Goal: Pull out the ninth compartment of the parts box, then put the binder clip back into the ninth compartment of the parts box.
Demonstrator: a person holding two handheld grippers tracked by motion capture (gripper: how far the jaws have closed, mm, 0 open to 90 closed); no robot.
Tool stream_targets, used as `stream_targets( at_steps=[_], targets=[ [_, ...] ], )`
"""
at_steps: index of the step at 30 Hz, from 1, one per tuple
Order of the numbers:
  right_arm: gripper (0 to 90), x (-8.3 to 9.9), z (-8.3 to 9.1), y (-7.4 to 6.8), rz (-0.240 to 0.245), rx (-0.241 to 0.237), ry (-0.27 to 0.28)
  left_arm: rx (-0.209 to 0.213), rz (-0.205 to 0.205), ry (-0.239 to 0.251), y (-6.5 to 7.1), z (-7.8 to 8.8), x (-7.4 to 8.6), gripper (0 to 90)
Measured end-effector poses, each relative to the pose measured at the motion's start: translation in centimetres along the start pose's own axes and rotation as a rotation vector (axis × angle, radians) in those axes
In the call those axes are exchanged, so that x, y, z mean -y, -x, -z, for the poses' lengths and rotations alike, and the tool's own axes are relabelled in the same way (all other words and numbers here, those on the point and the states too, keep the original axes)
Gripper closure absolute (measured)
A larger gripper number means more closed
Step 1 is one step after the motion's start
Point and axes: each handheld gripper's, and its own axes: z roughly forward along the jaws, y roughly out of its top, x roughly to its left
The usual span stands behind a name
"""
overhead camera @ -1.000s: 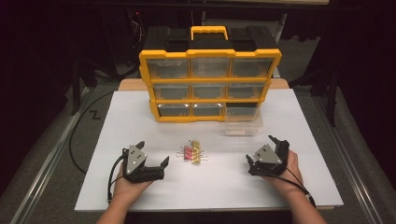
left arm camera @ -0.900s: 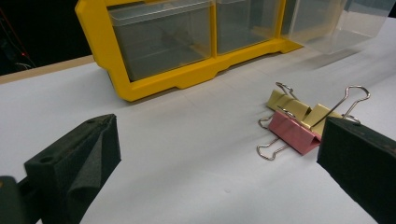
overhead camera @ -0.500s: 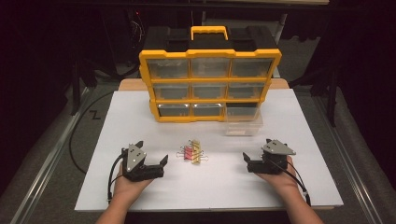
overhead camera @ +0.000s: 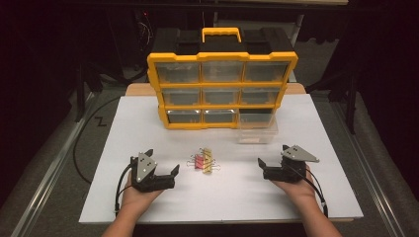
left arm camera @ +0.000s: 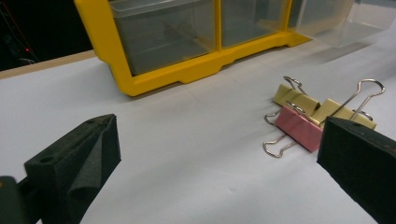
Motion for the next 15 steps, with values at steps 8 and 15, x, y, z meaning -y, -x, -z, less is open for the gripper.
stream_targets(
  at_steps=[8, 15],
  targets=[
    [0.8, 0.03, -0.05, 0.03, 0.019, -0.017, -0.019, -0.002, 0.012, 0.0, -0.03, -0.14, 0.02, 0.3],
    [0.8, -0.01, -0.14, 0.24, 0.009, -0.01, -0.047, 0.011, 0.025, -0.008, -0.1, -0.02, 0.01, 0.3]
  ],
)
